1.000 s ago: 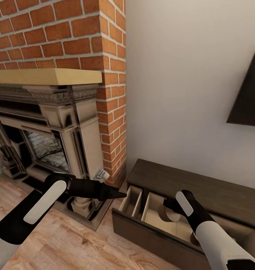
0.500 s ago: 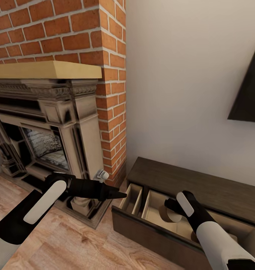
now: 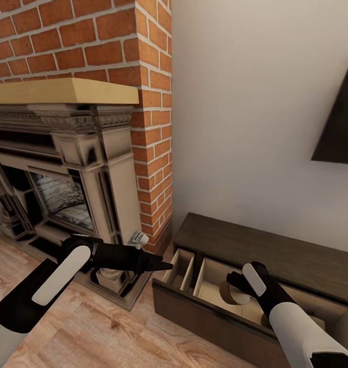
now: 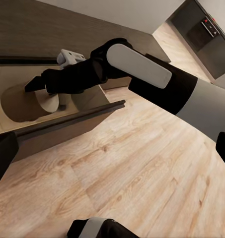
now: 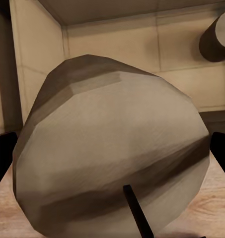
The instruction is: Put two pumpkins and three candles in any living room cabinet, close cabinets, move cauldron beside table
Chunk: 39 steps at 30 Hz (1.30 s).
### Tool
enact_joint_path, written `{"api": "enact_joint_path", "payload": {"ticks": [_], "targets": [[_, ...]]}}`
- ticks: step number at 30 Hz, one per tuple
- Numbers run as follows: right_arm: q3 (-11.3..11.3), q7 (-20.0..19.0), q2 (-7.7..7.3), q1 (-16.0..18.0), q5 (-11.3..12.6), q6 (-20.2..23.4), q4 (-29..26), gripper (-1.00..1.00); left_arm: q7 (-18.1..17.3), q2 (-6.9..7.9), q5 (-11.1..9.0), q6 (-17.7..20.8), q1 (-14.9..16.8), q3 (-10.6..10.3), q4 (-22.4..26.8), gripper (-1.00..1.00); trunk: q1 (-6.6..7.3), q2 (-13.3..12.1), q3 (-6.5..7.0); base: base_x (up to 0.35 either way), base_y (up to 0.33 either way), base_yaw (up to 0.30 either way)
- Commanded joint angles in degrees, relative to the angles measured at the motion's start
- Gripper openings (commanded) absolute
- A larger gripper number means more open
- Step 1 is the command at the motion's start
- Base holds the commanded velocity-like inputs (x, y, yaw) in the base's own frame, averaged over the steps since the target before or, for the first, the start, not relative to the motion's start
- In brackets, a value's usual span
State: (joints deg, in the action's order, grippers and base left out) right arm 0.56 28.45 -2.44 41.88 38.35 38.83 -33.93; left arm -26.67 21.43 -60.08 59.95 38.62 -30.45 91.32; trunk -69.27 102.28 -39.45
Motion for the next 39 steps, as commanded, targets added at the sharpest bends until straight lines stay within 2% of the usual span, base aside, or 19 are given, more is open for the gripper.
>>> {"api": "enact_joint_path", "payload": {"ticks": [1, 21, 39], "targets": [[0.1, 0.5, -0.02, 0.0, 0.6, 0.1, -0.1, -1.0, -0.4, 0.03, 0.3, 0.1, 0.1, 0.0, 0.0, 1.0, 0.01, 0.0, -0.06, 0.037, 0.0, 0.0], [0.0, 0.5, 0.43, 0.0, 0.7, 0.0, -0.2, -1.0, -0.4, 0.03, 0.4, 0.1, 0.1, 0.0, 0.0, 1.0, 0.01, 0.0, -0.06, 0.094, 0.0, -0.001], [0.1, 0.1, 0.56, 0.0, 0.8, 0.0, -0.3, -1.0, -0.4, 0.1, 0.4, 0.1, 0.1, 0.0, 0.0, 1.0, 0.01, 0.0, 0.23, 0.035, 0.031, -0.203]]}}
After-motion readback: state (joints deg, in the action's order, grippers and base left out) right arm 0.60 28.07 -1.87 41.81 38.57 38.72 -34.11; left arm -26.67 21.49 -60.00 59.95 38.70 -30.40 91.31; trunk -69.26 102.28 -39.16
